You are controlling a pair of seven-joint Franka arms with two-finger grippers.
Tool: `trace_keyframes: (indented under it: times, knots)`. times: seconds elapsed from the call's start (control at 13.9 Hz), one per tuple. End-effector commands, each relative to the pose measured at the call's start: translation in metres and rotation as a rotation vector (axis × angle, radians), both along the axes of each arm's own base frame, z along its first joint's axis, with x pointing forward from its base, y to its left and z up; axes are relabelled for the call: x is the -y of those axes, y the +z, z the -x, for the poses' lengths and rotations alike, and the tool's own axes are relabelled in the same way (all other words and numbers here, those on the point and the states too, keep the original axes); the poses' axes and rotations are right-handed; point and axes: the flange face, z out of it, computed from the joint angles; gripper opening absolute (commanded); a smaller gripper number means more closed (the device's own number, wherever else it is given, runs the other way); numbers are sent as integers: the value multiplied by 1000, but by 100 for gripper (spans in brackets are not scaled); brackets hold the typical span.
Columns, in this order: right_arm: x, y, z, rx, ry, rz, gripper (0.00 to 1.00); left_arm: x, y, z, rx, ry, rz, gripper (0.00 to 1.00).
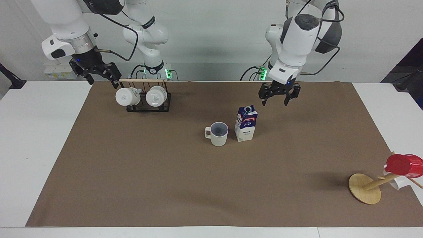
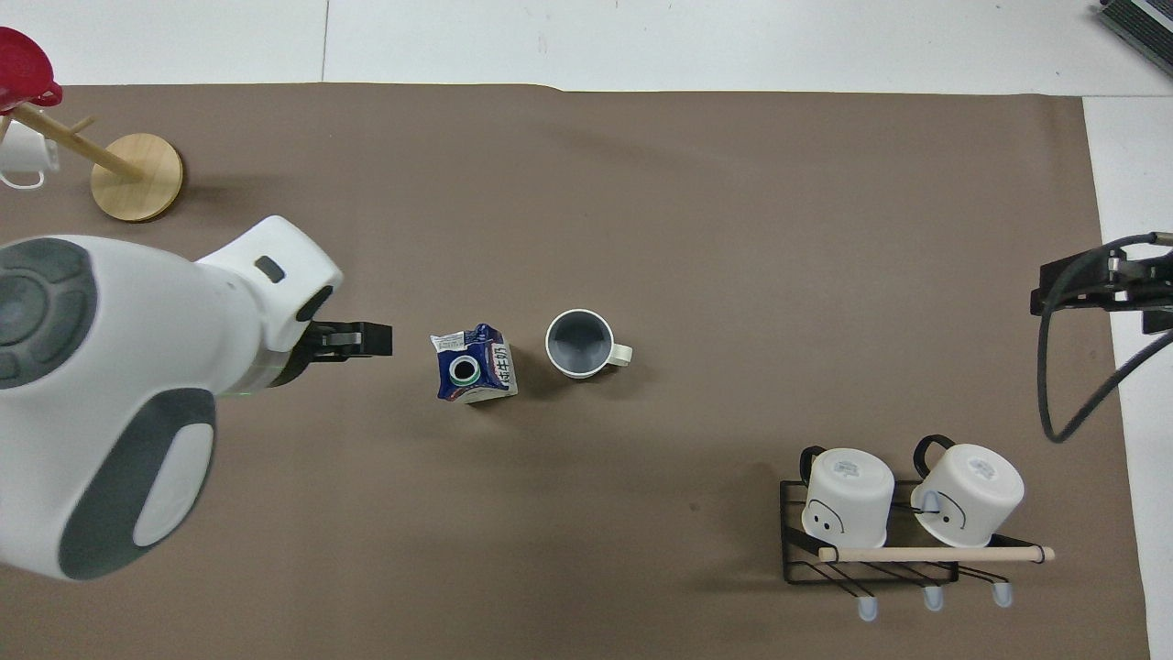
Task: Place cup and milk on table
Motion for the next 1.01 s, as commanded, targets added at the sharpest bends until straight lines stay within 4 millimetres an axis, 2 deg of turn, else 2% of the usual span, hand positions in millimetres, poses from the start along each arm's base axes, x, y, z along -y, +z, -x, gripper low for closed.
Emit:
trace_keyframes:
  times: [0.0,0.29,0.43,0.93]
  knots:
    - [2,3,5,0,15,-20,100,-35,34,-5,-53,19,26,100]
    - [1,3,5,1,18,-20,100,-75,59,1,-67,80,27,100]
    - [2,3,5,1,15,-20,100,-78,65,3,-74,66,20,100]
    - [2,3,5,1,17,-20,100,-78,65,3,-81,62,20,100]
